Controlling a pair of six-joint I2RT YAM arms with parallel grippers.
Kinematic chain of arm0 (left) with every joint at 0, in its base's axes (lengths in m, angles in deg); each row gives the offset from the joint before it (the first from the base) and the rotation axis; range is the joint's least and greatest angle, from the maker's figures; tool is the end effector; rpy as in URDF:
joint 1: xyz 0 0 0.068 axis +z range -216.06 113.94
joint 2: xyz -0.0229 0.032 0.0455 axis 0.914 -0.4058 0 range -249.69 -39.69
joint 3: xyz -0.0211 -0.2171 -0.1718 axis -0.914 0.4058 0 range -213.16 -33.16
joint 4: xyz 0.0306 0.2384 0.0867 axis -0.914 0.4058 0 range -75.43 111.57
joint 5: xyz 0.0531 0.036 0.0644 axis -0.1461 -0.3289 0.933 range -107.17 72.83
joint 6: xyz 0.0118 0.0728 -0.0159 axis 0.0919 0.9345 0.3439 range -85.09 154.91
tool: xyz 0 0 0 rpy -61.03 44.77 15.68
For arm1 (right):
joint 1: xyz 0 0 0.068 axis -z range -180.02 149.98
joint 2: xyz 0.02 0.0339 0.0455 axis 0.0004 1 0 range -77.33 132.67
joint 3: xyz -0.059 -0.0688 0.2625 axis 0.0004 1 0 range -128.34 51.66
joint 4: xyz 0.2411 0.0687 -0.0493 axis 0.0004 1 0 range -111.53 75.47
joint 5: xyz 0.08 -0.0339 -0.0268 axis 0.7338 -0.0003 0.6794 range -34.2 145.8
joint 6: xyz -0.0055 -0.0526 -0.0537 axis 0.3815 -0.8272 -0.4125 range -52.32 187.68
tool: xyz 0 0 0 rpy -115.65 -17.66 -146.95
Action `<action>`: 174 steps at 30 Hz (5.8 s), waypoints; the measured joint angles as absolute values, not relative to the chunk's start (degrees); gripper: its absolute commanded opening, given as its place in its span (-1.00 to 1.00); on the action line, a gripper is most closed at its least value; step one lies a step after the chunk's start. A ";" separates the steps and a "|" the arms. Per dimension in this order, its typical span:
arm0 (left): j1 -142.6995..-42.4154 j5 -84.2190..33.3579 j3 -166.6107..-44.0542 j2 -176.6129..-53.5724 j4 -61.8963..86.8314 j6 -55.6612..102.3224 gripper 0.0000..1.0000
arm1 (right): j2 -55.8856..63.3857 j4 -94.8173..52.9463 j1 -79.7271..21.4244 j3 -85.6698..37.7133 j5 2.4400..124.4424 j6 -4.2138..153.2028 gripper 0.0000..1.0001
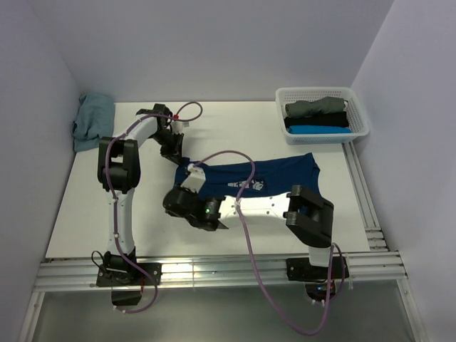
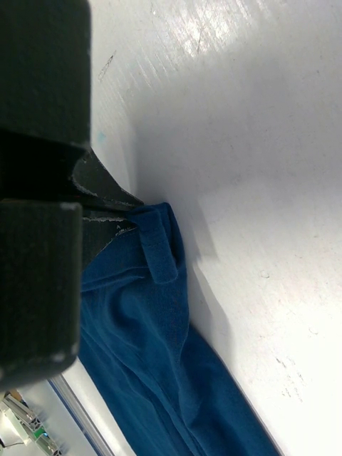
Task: Roll the t-shirts
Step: Roll the tshirt
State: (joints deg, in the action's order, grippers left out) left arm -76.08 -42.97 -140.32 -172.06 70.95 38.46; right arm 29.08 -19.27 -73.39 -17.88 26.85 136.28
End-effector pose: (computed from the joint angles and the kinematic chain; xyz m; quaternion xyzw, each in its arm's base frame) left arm 0.4500 -0.1077 0.1350 0.1311 0.9634 -0.2263 0.0587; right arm 0.1507 0.3969 0.1946 0.0709 0.8781 0.3195 0.3489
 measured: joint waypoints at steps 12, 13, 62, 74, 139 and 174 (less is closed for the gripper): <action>-76.21 -42.64 -140.45 -172.06 71.04 38.24 -0.99 | 43.42 -8.43 -64.49 -41.75 25.32 126.77 -0.46; -76.23 -42.58 -140.49 -172.06 71.08 38.22 -0.99 | 45.32 -7.79 -63.53 -42.19 25.41 126.31 -0.45; -76.45 -41.90 -140.54 -172.06 71.04 38.02 -0.99 | 58.46 22.50 -68.08 -60.46 24.75 127.40 -0.71; -76.60 -37.75 -137.30 -169.66 69.73 38.09 -0.99 | 55.66 7.68 -68.43 -53.77 31.62 119.60 -0.75; -63.60 -55.39 -122.24 -164.02 81.73 55.71 0.13 | 40.75 -65.52 -66.37 -2.17 45.93 140.30 -0.91; -75.23 -36.48 -122.55 -159.74 75.48 45.24 -0.99 | 43.61 -15.18 -68.78 -40.31 30.52 129.31 0.12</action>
